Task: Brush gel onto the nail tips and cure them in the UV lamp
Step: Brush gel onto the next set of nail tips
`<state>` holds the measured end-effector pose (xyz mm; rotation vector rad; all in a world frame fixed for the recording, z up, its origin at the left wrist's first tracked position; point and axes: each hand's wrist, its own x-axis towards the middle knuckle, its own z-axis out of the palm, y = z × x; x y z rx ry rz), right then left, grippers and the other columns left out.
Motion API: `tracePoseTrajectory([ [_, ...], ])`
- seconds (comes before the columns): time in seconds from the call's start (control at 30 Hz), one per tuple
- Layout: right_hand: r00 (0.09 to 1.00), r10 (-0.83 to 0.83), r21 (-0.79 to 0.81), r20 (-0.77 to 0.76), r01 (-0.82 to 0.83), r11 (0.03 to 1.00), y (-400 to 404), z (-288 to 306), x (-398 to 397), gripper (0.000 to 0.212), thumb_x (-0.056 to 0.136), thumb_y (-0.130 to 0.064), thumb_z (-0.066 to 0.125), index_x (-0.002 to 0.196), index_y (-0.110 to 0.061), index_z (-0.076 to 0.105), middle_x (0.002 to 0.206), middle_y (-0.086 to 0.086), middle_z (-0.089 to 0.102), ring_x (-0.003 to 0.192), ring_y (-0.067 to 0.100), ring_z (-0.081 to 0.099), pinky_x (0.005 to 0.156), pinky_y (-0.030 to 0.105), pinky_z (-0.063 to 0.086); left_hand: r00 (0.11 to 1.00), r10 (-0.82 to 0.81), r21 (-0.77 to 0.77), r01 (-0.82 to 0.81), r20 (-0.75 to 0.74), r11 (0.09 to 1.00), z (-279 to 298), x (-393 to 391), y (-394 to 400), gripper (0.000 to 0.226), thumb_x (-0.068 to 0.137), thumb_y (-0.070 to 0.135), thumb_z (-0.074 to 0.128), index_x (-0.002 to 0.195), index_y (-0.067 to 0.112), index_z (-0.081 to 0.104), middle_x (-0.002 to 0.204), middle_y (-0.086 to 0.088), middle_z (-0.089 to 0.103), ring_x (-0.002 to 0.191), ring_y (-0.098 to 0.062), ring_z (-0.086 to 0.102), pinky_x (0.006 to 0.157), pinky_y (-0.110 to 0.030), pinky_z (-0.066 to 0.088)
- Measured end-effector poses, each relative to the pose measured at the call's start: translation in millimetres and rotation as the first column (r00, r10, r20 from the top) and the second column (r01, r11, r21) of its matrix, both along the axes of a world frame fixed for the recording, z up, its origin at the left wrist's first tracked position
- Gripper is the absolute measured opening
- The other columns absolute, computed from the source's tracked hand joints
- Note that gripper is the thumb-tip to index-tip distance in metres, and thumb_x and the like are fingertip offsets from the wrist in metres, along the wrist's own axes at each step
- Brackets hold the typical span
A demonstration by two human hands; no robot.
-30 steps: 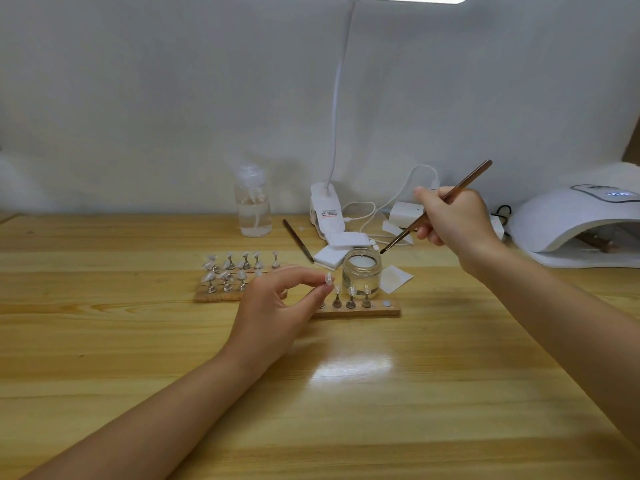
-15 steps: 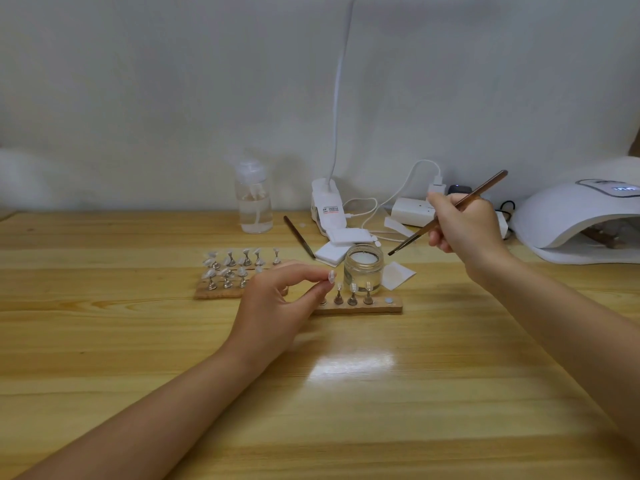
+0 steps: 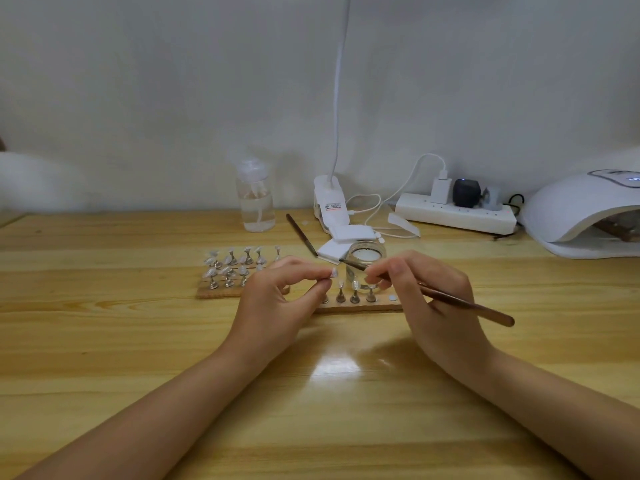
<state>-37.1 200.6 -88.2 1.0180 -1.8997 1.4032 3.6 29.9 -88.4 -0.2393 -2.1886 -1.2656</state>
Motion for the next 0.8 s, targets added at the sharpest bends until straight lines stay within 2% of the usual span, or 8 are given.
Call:
tracePoseTrajectory([
  [0.13, 1.0, 0.017, -0.054, 0.025, -0.015, 0.998, 0.4, -0.4, 0.8, 0.032, 0.089, -0.022, 0.041, 0.078, -0.008, 0.067, 0.069, 0.004, 0.067, 0.065, 0.009, 0.063, 0.062, 0.025, 0.051, 1.0, 0.012, -0.014, -0.012, 0.0, 1.0, 0.3, 0.2, 0.8, 0.03, 0.075, 0.005, 0.071, 0.079, 0.034, 0.068, 0.078, 0.015, 0.065, 0.082, 0.005, 0.058, 0.073, -0.006, 0.04],
  [0.23, 1.0, 0.022, -0.034, -0.004, -0.022, 0.999, 0.1, -0.7, 2.0, 0.033, 0.09, -0.02, 0.039, 0.078, -0.007, 0.068, 0.069, 0.005, 0.067, 0.066, 0.009, 0.062, 0.062, 0.027, 0.051, 1.0, 0.012, -0.016, -0.012, 0.002, 1.0, 0.8, 0.0, 1.2, 0.03, 0.075, 0.004, 0.071, 0.079, 0.033, 0.068, 0.078, 0.015, 0.065, 0.082, 0.004, 0.058, 0.073, -0.004, 0.039],
  [0.4, 0.999, 0.034, -0.004, -0.029, -0.034, 0.999, -0.6, -0.8, 2.2, 0.03, 0.091, -0.018, 0.039, 0.081, -0.011, 0.067, 0.071, 0.004, 0.067, 0.069, 0.007, 0.062, 0.063, 0.025, 0.051, 1.0, 0.001, -0.017, -0.001, -0.011, 1.0, 1.1, 0.2, 1.4, 0.027, 0.075, 0.002, 0.07, 0.082, 0.027, 0.069, 0.078, 0.014, 0.064, 0.079, 0.008, 0.058, 0.071, -0.003, 0.039],
  [0.57, 0.999, 0.032, 0.016, -0.029, -0.032, 0.999, 0.2, -2.0, 1.9, 0.033, 0.091, -0.018, 0.038, 0.081, -0.008, 0.068, 0.072, 0.003, 0.067, 0.07, 0.006, 0.062, 0.064, 0.022, 0.05, 1.0, 0.006, -0.018, -0.006, -0.003, 1.0, 1.0, -0.5, 1.4, 0.027, 0.076, 0.003, 0.07, 0.082, 0.029, 0.069, 0.079, 0.015, 0.064, 0.08, 0.006, 0.058, 0.072, -0.003, 0.039],
  [0.8, 0.998, 0.057, 0.02, -0.032, -0.056, 0.998, -0.3, -1.5, 2.0, 0.028, 0.091, -0.019, 0.038, 0.082, -0.016, 0.065, 0.072, 0.0, 0.066, 0.071, 0.002, 0.061, 0.065, 0.02, 0.049, 1.0, 0.008, -0.028, -0.008, 0.003, 1.0, 1.4, 0.2, 1.0, 0.027, 0.076, 0.004, 0.07, 0.081, 0.03, 0.068, 0.078, 0.016, 0.063, 0.08, 0.008, 0.057, 0.072, -0.002, 0.038],
])
